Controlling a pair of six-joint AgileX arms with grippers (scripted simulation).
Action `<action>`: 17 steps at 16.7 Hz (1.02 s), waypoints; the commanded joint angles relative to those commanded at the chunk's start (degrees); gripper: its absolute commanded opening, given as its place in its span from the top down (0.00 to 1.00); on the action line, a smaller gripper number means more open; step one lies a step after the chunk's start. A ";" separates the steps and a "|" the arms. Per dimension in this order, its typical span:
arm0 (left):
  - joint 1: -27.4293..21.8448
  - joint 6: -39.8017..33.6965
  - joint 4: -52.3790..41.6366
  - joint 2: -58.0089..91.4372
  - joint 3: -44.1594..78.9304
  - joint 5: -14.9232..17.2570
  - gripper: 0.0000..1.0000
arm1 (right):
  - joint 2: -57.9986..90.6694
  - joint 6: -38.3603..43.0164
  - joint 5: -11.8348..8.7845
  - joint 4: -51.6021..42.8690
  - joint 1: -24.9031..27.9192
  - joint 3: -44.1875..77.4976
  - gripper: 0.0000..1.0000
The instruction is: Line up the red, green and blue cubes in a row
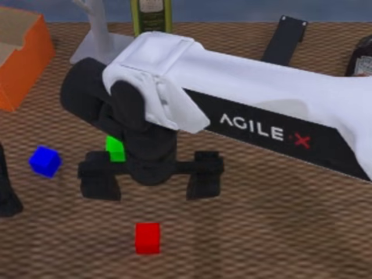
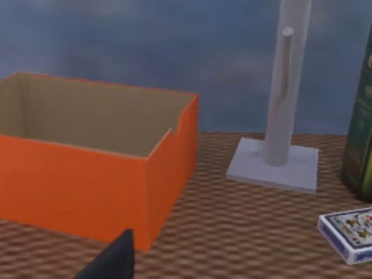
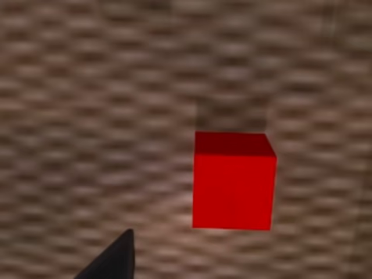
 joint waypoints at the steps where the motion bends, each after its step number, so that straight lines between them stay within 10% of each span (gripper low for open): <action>1: -0.51 -0.58 -1.62 2.55 2.43 0.01 0.00 | -2.86 -1.54 0.77 1.55 -1.26 -2.34 0.00; 9: -7.08 -7.58 -21.81 40.62 33.02 0.28 0.00 | -43.65 -19.77 6.04 21.02 -18.35 -35.45 0.00; 17: -14.25 -15.57 -45.66 83.96 66.75 0.12 0.00 | -91.32 -41.24 4.52 45.58 -39.87 -81.14 0.00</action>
